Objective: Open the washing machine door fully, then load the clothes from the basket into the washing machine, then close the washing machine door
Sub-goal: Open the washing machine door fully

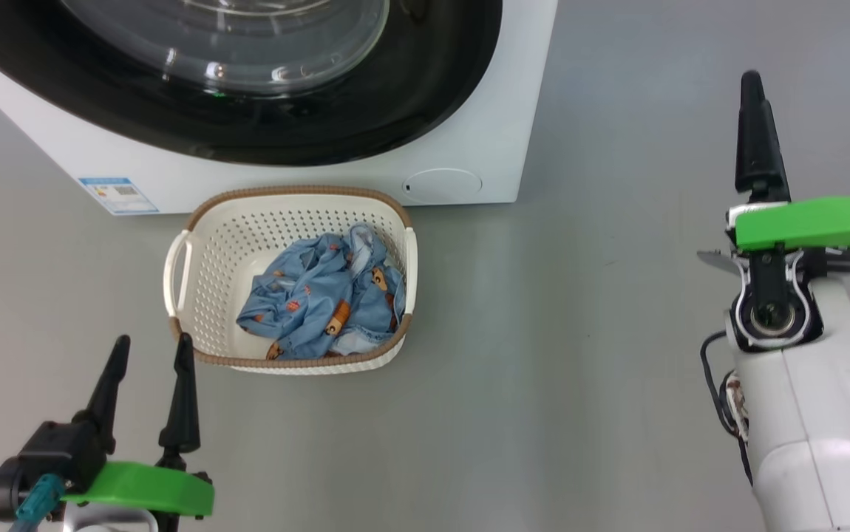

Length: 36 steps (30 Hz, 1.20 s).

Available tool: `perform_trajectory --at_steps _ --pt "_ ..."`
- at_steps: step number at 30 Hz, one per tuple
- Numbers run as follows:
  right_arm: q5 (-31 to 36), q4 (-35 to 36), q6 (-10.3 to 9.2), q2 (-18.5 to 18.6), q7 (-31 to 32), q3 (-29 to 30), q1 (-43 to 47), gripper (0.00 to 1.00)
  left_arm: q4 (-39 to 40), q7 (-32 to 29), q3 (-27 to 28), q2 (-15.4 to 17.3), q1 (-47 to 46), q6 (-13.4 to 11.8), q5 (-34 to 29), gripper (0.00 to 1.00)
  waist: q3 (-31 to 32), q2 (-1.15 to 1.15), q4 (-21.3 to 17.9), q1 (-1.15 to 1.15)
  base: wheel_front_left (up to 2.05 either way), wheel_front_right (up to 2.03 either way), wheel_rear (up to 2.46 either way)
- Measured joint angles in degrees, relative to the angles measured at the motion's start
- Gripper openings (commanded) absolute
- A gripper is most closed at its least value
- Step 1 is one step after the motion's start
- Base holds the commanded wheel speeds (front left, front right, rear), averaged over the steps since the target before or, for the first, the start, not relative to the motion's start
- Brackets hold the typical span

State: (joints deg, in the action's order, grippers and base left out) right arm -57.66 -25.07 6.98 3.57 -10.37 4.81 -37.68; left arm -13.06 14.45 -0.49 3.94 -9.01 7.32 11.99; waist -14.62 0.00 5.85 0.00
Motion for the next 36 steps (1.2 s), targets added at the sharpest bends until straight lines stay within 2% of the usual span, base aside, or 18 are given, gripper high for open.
perform_trajectory --at_steps 1,8,16,25,36 --pt "-1.46 -0.26 0.0 0.02 0.73 0.04 -0.67 0.0 0.0 0.0 -0.03 0.0 -0.07 -0.01 0.14 1.0 -0.35 0.0 0.11 0.0 0.0 0.0 0.0" --pt "-6.76 -2.78 0.0 0.41 6.39 1.21 -5.26 0.0 0.38 0.01 -0.68 -0.15 -1.94 -0.01 0.31 1.0 -2.37 0.0 0.91 0.0 0.0 0.0 0.0" --pt "-13.8 -6.0 0.0 0.6 17.25 2.09 -11.57 0.0 0.58 0.01 -1.27 -0.29 -2.19 -0.01 0.73 1.0 -4.36 0.0 1.45 0.0 0.0 0.0 0.0" --pt "-14.07 -9.59 -0.01 2.03 25.66 2.05 -19.96 0.0 1.37 0.01 -2.08 -0.37 -4.75 -0.01 1.32 1.0 -7.21 0.0 2.35 0.0 0.0 0.0 0.0" --pt "-12.8 -16.37 0.0 1.85 29.73 5.17 -31.49 0.0 3.18 0.01 -3.63 -0.94 -8.09 -0.01 2.42 1.0 -12.06 0.0 4.19 0.0 0.0 0.0 0.0"
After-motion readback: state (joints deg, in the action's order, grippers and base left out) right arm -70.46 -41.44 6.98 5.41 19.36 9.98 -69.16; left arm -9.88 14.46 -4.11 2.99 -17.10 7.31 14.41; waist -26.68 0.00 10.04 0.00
